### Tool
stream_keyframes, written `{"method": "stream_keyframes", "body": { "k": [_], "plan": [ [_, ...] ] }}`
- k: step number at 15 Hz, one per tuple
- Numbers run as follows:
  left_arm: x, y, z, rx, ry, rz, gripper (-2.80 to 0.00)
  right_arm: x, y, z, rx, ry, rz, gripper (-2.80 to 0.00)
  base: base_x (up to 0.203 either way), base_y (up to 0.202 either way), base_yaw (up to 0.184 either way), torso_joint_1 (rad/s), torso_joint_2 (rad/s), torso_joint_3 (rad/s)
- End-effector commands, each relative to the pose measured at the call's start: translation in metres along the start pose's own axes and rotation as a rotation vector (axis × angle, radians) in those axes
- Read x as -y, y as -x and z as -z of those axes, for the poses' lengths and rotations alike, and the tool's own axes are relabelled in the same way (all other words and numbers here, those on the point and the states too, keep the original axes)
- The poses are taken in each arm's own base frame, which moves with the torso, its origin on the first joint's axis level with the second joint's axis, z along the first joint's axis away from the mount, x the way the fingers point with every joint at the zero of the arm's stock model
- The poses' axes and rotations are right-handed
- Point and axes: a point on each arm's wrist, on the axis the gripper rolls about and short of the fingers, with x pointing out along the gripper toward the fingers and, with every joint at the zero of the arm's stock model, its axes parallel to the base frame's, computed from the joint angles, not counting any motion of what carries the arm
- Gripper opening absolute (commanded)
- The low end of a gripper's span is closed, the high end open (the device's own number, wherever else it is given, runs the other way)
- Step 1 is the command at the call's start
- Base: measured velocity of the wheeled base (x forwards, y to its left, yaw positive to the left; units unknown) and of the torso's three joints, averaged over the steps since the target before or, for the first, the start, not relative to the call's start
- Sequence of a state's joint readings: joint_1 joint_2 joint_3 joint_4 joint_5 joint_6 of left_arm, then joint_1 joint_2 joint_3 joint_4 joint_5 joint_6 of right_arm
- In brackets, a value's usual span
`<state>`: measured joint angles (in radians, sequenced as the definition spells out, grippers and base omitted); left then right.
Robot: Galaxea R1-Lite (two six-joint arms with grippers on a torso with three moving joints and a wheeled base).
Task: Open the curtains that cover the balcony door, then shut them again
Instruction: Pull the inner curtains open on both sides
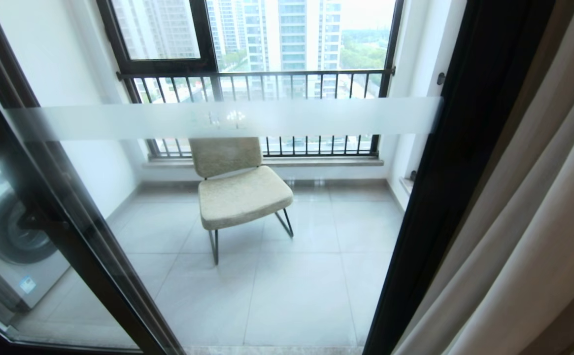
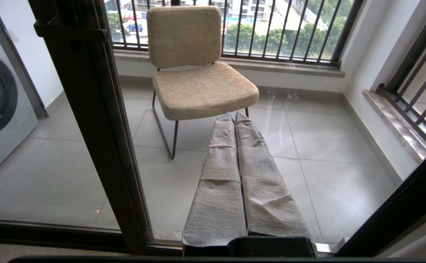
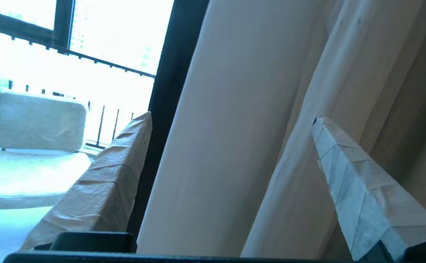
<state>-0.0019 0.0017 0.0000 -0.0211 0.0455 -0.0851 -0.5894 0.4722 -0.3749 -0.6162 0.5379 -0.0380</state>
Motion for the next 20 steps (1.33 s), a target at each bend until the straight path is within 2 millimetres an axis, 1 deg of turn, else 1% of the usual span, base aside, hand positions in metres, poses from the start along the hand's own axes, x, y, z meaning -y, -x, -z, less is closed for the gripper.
{"method": "stream_keyframes", "body": {
  "k": [1,3,7,10,16,17,18,20],
  "plan": [
    [0.000,0.000,0.000,0.001,0.001,-0.001,-2.80,-0.010,0.017,-0.002,0.060,0.044,-0.020,0.00,0.000,0.000,0.000,0.000,0.00,0.000],
    [0.000,0.000,0.000,0.001,0.001,-0.001,-2.80,-0.015,0.026,0.001,0.079,0.057,-0.027,0.00,0.000,0.000,0.000,0.000,0.00,0.000],
    [0.000,0.000,0.000,0.001,0.001,-0.001,-2.80,-0.019,0.036,0.005,0.107,0.066,-0.063,0.00,0.000,0.000,0.000,0.000,0.00,0.000],
    [0.000,0.000,0.000,0.001,0.001,-0.001,-2.80,-0.019,0.037,0.005,0.119,0.098,-0.070,0.00,0.000,0.000,0.000,0.000,0.00,0.000],
    [0.000,0.000,0.000,0.001,0.001,-0.001,-2.80,-0.020,0.038,0.011,0.132,0.098,-0.082,0.00,0.000,0.000,0.000,0.000,0.00,0.000],
    [0.000,0.000,0.000,0.001,0.001,0.000,-2.80,-0.020,0.038,0.011,0.131,0.097,-0.083,-1.60,0.000,0.000,0.000,0.000,0.00,0.000],
    [0.000,0.000,0.000,0.001,0.001,-0.001,-2.80,-0.020,0.039,0.012,0.128,0.095,-0.083,-2.80,0.000,0.000,0.000,0.000,0.00,0.000],
    [0.000,0.000,0.000,0.001,0.001,-0.001,-2.80,-0.020,0.039,0.012,0.131,0.093,-0.090,-2.80,0.000,0.000,0.000,0.000,0.00,0.000]
  ]
}}
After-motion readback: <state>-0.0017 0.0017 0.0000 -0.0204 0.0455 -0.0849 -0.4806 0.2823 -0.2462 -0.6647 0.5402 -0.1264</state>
